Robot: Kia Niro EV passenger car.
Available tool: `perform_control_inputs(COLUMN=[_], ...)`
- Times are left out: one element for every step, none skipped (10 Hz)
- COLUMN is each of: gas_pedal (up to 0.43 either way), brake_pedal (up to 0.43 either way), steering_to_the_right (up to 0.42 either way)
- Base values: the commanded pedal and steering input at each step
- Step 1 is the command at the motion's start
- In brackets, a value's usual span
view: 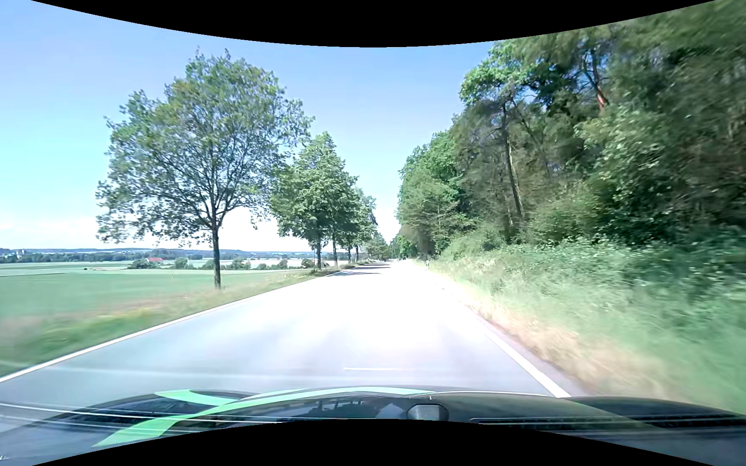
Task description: Follow the waypoints while adhering to traffic rules and regulations
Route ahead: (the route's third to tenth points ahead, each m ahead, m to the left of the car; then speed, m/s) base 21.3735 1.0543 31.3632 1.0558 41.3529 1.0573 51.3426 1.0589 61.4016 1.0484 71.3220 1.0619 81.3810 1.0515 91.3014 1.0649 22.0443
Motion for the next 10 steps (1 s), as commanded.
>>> perform_control_inputs(gas_pedal=[0.24, 0.24, 0.248, 0.26, 0.268, 0.268, 0.268, 0.268, 0.26, 0.24], brake_pedal=[0.0, 0.0, 0.0, 0.0, 0.0, 0.0, 0.0, 0.0, 0.0, 0.0], steering_to_the_right=[0.002, 0.002, 0.002, 0.002, 0.002, 0.002, 0.002, 0.002, 0.002, 0.002])
